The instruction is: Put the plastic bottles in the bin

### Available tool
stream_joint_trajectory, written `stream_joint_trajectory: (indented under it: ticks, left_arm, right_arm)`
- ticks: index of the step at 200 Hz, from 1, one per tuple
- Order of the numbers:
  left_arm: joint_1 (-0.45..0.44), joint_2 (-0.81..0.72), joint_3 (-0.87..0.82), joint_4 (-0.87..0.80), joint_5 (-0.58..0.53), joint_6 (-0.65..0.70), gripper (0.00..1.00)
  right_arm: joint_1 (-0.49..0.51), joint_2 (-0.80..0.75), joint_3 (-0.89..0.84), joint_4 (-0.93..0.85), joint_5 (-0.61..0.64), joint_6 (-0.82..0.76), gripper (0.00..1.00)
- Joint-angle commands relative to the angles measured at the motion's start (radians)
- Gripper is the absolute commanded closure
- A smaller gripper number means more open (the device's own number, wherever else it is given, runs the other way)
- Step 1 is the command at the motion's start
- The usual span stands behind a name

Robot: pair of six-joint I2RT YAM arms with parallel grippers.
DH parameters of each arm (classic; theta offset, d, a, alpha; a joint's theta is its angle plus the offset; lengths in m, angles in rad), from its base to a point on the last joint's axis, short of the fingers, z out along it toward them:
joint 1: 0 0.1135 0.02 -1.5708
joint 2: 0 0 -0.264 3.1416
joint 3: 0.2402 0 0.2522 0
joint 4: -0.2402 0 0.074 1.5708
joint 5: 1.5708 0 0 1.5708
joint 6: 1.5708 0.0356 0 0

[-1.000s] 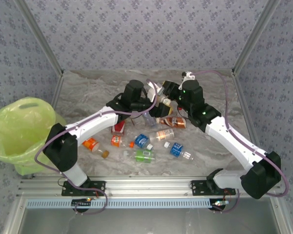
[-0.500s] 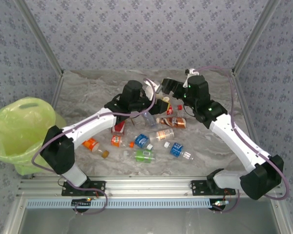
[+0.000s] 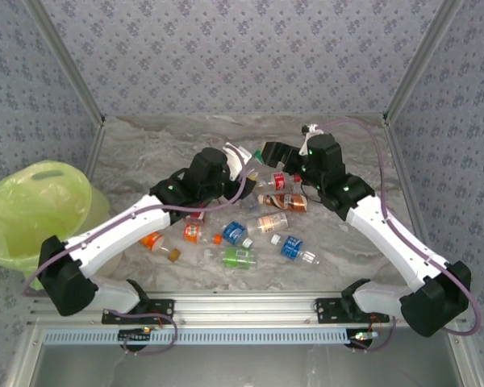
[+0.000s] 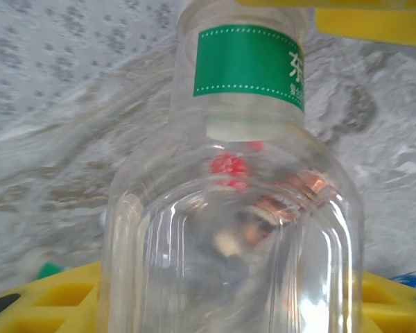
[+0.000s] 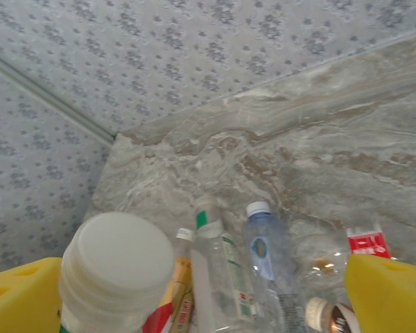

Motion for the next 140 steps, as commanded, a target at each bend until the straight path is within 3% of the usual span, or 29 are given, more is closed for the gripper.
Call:
stream_joint_trajectory:
  ticks: [1, 62, 116, 140]
  left_arm:
    - [0.079, -0.169, 0.114, -0.146, -0.492, -0.002, 0.60]
    - [0.131, -0.353, 0.224, -0.317, -0.754, 0.074, 0.62]
    - [0.362, -0.503, 0.221, -0.451, -0.914, -0.016, 0.63]
    - [0.516, -0.533, 0.209, -0.523, -0.859, -0.093, 0.63]
  right_arm:
    - [-0.120, 0.002, -0.031, -0.143, 0.302, 0.036, 0.00]
    - [-0.130, 0.036, -0.026, -0.119, 0.300, 0.028, 0.00]
    - [-0.135, 0.094, 0.009, -0.116, 0.273, 0.019, 0.00]
    - [-0.136, 0.115, 0.025, -0.113, 0.258, 0.017, 0.00]
